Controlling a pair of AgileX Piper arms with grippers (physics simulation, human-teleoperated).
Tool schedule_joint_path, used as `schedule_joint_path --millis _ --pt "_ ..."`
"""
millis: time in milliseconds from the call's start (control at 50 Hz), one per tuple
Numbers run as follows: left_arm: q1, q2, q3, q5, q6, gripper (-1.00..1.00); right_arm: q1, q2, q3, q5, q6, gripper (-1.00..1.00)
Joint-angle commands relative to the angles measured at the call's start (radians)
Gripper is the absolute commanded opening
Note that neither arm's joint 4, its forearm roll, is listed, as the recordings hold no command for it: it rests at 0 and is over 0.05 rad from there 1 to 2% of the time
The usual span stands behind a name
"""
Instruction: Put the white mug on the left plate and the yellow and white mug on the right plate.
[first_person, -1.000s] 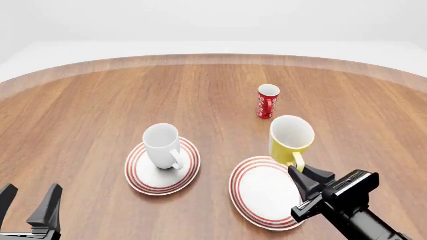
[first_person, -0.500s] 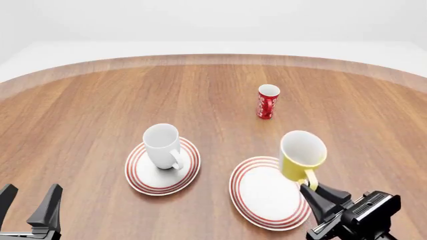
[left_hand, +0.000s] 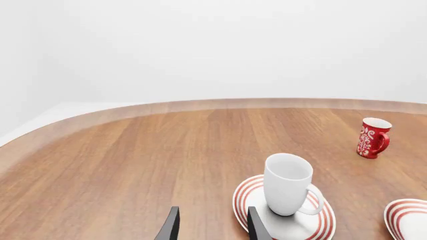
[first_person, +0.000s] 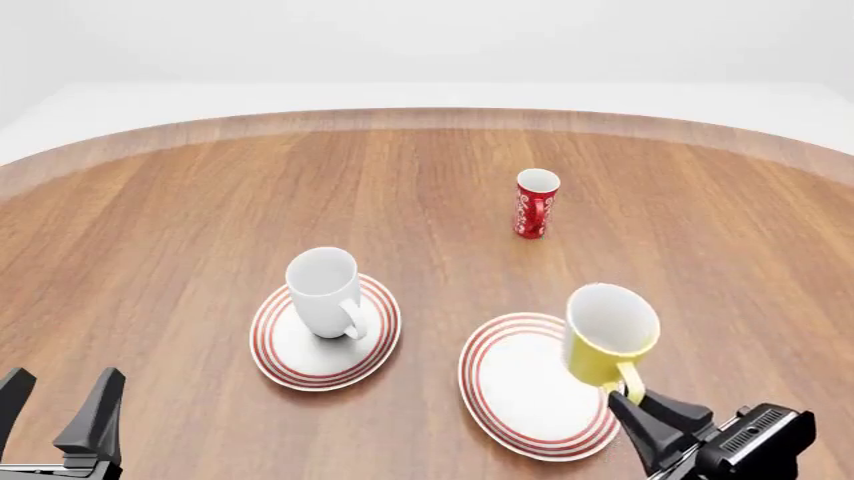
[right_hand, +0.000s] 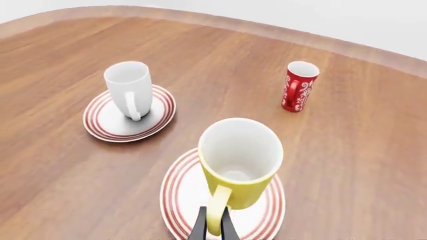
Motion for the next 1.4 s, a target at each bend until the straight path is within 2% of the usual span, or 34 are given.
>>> schedule_joint_path --millis 20,160,360,480,540,780,920,1040,1200,1400 --pt "0.0 0.0 0.0 0.0 0.0 1.0 0.021 0.05 0.0 -0.019 0.02 -1.0" --pt "0.0 0.0 0.0 0.0 0.0 1.0 0.033 0.057 0.0 -0.005 0.029 -1.0" --pt "0.0 0.0 0.0 0.0 0.0 1.0 0.044 0.225 0.0 -0.139 0.034 -1.0" --pt "0.0 0.0 0.0 0.0 0.0 1.0 0.042 0.252 0.0 -0.158 0.035 -1.0" --pt "0.0 0.0 0.0 0.0 0.0 1.0 0.047 0.333 0.0 -0.229 0.036 -1.0" --pt "0.0 0.0 0.0 0.0 0.0 1.0 0.052 0.55 0.0 -0.416 0.043 -1.0" --pt "0.0 0.0 0.0 0.0 0.0 1.0 0.048 0.648 0.0 -0.497 0.046 -1.0" --pt "0.0 0.0 0.0 0.0 0.0 1.0 0.047 0.652 0.0 -0.495 0.046 -1.0" --pt "0.0 0.0 0.0 0.0 0.0 1.0 0.045 0.751 0.0 -0.575 0.041 -1.0" --pt "0.0 0.0 0.0 0.0 0.0 1.0 0.045 0.739 0.0 -0.556 0.039 -1.0"
